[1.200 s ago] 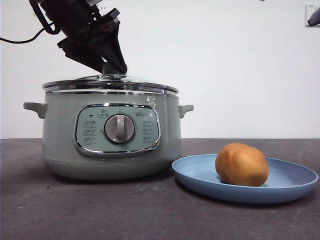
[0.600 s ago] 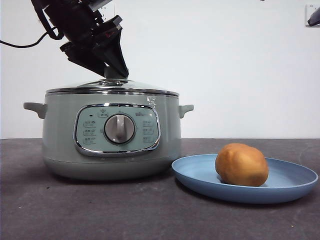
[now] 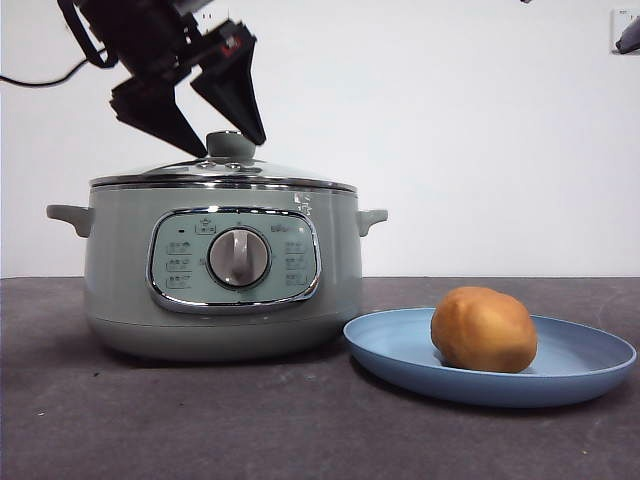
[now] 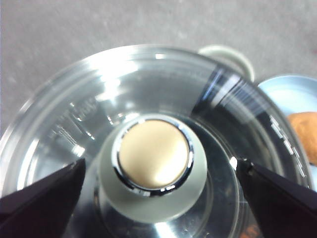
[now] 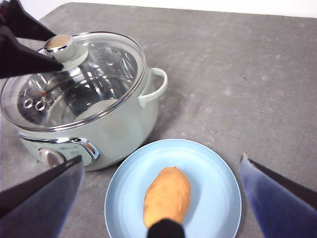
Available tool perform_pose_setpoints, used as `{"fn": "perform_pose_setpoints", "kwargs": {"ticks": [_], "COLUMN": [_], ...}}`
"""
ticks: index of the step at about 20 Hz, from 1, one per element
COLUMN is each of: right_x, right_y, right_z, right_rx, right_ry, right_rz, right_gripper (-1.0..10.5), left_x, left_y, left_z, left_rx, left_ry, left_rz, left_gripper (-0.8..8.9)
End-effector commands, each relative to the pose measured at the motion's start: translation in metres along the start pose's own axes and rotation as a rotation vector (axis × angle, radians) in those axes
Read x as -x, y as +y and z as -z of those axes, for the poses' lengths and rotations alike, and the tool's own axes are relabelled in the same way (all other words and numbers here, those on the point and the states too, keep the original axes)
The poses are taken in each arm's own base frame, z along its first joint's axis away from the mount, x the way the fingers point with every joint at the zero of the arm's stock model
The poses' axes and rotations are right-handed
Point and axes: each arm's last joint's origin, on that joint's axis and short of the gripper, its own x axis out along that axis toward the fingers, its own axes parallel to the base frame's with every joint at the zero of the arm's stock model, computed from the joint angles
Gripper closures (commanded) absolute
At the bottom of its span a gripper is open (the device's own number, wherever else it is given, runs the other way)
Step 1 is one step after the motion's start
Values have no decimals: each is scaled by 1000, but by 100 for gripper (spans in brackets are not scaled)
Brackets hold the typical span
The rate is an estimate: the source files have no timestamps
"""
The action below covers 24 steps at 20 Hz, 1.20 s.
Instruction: Take the potato out from the steamer,put the potato on the plate,close the lid
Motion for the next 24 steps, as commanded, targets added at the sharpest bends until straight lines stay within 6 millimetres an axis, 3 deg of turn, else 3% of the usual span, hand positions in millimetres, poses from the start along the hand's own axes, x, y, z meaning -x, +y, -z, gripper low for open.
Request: {"fn": "perform_pose_setpoints", "kwargs": {"ticks": [1,6,13,14,16,17,18,24], "right_x": [1,1,3,3,4,4,4,4], "right_y": [0,0,6,7,8,8,8,8], "right_z": [-1,1,14,16,19,19,20,20], "right_rx": [-10,-14,-69,-74,-84,-87,-87,-87], "right_ry": [-9,17,174,195,228,237,239,244], "right_rz": [-3,-3,-227,-257,-309,-321,-320,-312], "right_gripper": [380,380,387,416,638,838,979,947], "left_x": [15,49,127,136,152,160,164,174], "left_y": [-4,-11,-39,-42,-47,-49,-51,-54], "left_z": [-7,-9,7,10,17,20,21,24], "left_rx": [-8,0,73,76,76,75,73,68], "left_ry": [-41,-30,38,44,46,40,35,20], "left_rz": [-1,3,171,187,187,186,185,181], "left_gripper": [240,240,255,307,611,821,815,818]}}
